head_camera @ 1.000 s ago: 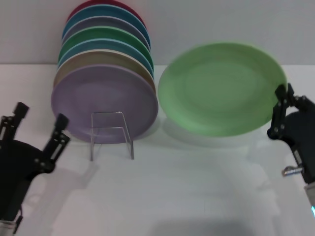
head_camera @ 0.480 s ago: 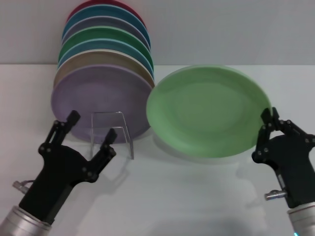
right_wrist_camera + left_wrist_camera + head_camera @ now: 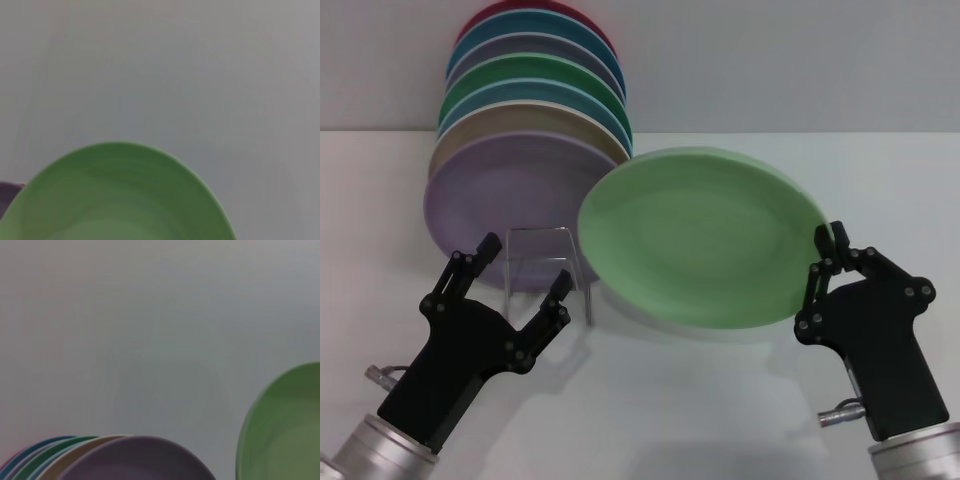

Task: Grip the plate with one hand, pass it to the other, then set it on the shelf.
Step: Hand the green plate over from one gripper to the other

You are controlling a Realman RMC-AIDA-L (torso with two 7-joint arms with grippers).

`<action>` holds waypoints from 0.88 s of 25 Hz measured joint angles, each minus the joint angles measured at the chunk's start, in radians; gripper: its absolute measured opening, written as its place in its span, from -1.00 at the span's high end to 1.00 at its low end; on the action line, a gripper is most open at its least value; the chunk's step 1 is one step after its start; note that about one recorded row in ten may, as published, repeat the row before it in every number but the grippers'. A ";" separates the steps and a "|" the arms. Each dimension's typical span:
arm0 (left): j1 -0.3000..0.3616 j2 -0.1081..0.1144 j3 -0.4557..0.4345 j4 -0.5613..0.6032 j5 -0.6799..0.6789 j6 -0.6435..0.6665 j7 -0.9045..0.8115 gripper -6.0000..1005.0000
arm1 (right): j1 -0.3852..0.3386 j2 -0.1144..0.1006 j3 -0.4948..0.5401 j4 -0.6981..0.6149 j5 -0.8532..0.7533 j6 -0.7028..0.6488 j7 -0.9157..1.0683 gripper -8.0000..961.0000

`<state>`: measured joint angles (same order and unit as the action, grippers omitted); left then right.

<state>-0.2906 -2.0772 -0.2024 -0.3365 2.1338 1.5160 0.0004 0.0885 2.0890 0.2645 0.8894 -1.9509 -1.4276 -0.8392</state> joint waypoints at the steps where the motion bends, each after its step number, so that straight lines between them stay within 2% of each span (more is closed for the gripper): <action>1: -0.004 0.000 0.000 0.000 0.000 -0.007 0.001 -0.65 | 0.000 0.000 0.000 0.000 0.000 0.000 0.000 0.90; 9: -0.024 0.000 0.000 -0.015 0.000 -0.063 0.002 -0.65 | -0.005 -0.005 -0.033 0.031 0.001 -0.002 -0.145 0.88; 22: -0.050 0.001 0.005 -0.038 0.000 -0.107 0.003 -0.65 | 0.005 -0.007 -0.051 0.024 0.001 0.004 -0.171 0.85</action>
<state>-0.3402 -2.0767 -0.1978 -0.3745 2.1337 1.4088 0.0031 0.0930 2.0817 0.2133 0.9132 -1.9495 -1.4235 -1.0106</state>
